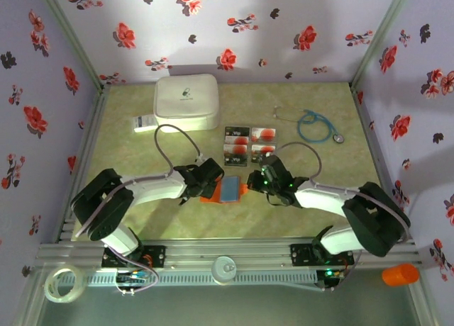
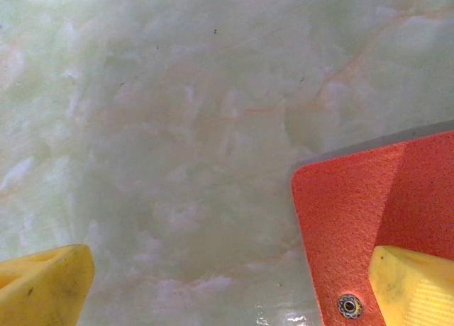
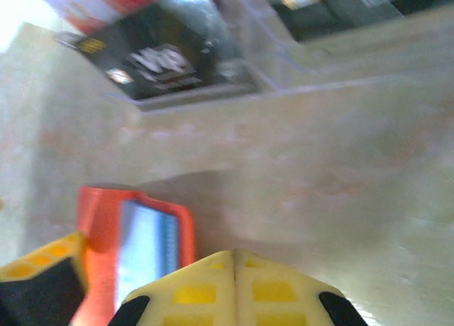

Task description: Put the credit cards into the card holder

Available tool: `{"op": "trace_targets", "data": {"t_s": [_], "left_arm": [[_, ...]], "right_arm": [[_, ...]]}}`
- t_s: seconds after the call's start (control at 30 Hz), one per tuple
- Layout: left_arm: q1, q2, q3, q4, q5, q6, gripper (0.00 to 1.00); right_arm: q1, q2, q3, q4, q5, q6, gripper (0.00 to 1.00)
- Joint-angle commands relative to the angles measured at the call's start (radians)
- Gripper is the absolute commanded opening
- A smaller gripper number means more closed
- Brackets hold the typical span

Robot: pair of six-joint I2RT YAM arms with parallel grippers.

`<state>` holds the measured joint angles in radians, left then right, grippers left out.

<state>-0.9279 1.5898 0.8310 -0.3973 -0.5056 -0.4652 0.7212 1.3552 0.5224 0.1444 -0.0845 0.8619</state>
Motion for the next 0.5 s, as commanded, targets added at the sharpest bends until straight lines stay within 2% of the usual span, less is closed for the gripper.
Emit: {"op": "trace_targets", "data": {"t_s": [0.0,0.23,0.47], "left_arm": [[-0.009,-0.032,0.000,-0.035,-0.028,-0.020,1.00],[-0.014,-0.040,0.002,-0.041,-0.027,-0.024,1.00],[-0.017,-0.051,-0.013,-0.046,-0.036,-0.038,1.00]], "right_arm": [[0.018,-0.052,0.076,-0.103,0.013,-0.062,0.00],[0.094,0.012,0.218,-0.190,-0.042,-0.111,0.00],[0.146,0.148,0.246,-0.117,-0.041,-0.080,0.00]]}}
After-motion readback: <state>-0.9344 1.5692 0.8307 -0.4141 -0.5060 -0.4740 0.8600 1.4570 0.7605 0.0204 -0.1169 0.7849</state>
